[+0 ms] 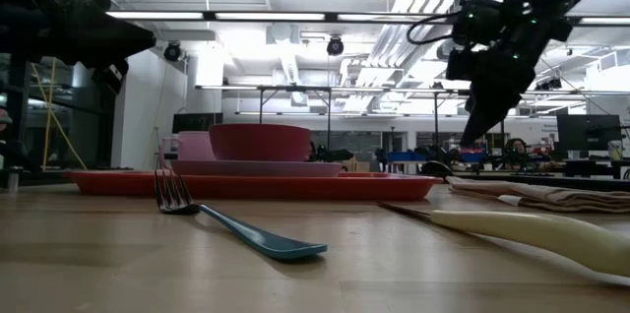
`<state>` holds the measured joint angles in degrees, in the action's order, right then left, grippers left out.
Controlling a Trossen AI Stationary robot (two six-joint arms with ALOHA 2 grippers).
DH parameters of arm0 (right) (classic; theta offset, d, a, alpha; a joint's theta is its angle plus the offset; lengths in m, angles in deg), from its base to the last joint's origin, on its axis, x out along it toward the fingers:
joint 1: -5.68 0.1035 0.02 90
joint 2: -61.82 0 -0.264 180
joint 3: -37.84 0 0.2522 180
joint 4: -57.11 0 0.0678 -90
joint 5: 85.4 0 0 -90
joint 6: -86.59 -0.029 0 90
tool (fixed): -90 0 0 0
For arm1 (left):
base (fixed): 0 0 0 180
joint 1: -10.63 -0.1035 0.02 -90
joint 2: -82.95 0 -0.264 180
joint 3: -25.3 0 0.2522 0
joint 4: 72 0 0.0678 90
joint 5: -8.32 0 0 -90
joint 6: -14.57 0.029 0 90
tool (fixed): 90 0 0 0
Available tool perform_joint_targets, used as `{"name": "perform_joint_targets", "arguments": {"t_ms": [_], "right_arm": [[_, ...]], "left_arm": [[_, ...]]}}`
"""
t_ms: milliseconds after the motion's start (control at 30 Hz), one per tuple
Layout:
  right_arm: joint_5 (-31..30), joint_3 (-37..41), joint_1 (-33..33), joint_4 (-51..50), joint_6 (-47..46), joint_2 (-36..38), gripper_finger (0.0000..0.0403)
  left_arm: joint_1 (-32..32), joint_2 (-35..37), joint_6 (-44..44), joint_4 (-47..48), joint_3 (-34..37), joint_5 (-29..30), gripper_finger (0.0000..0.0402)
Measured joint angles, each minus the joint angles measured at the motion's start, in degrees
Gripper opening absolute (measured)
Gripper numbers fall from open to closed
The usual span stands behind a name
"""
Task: Set up tray
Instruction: Put the white table napkin on the red serving tray to the right of the purple plate
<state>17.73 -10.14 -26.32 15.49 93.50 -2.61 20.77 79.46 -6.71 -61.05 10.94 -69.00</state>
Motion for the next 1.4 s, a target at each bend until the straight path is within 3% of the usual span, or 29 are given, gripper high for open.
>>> {"name": "perform_joint_targets", "arguments": {"t_ms": [333,667,867,1400], "right_arm": [[-2.9,-6.0,-0.2,-10.6,6.8,-9.0,0.0126],[-5.2,-6.3,-0.2,-10.8,10.1,-15.5,0.0126],[-9.8,-6.3,-0.3,-11.0,13.7,-18.5,0.0126],[-10.1,-6.4,-0.2,-10.3,14.7,-23.2,0.0126]], "left_arm": [[0.0,0.0,0.0,0.0,0.0,0.0,0.0065],[0.0,0.0,0.0,0.0,0.0,0.0,0.0065],[0.0,0.0,0.0,0.0,0.0,0.0,0.0065],[0.0,0.0,0.5,0.0,0.0,0.0,0.0065]]}}
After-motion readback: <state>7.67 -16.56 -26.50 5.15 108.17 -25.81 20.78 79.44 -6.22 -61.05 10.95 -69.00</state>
